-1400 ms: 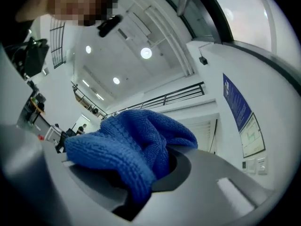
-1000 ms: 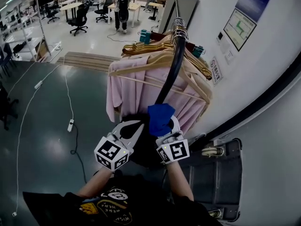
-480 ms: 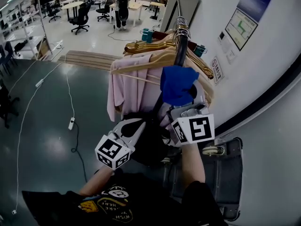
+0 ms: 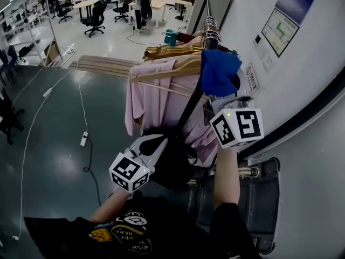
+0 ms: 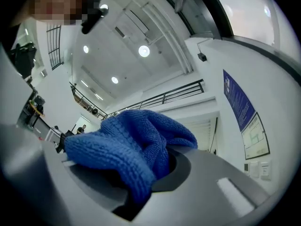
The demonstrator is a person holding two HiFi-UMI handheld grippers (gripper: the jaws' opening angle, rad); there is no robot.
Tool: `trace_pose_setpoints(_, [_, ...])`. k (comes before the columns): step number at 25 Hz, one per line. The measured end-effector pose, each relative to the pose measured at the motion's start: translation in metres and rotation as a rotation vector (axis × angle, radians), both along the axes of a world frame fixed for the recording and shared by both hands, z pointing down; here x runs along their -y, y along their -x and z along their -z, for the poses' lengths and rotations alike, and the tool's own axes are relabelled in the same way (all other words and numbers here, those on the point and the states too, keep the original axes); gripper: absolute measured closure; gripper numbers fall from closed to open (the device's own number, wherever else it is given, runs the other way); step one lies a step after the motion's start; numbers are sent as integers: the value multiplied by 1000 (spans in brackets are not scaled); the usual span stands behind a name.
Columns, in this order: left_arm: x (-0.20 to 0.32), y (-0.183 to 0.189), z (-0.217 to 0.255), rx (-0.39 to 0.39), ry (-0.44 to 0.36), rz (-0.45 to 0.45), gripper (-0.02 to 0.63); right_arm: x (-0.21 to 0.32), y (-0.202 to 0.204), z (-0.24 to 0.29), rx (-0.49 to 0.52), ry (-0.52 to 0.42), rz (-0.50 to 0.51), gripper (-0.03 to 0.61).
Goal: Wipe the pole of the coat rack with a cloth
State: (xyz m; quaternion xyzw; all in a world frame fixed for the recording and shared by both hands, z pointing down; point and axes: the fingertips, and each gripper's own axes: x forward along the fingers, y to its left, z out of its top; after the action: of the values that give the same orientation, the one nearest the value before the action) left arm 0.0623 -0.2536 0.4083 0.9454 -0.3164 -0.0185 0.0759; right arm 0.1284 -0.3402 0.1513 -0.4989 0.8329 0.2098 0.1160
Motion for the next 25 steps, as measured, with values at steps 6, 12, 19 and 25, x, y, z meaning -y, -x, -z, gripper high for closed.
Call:
trace_pose_setpoints(6, [6, -5, -2, 5, 0, -9, 612, -47, 16, -90, -108, -90, -90, 560])
trace_pose_setpoints(12, [6, -14, -11, 10, 11, -17, 612, -44, 9, -212, -97, 214, -55, 560])
trace_pose_setpoints(19, [11, -23, -14, 9, 27, -32, 612, -42, 9, -230, -183, 317, 12, 560])
trace_pose_setpoints(25, [12, -20, -12, -7, 23, -19, 612, -44, 9, -142, -210, 119, 82, 558])
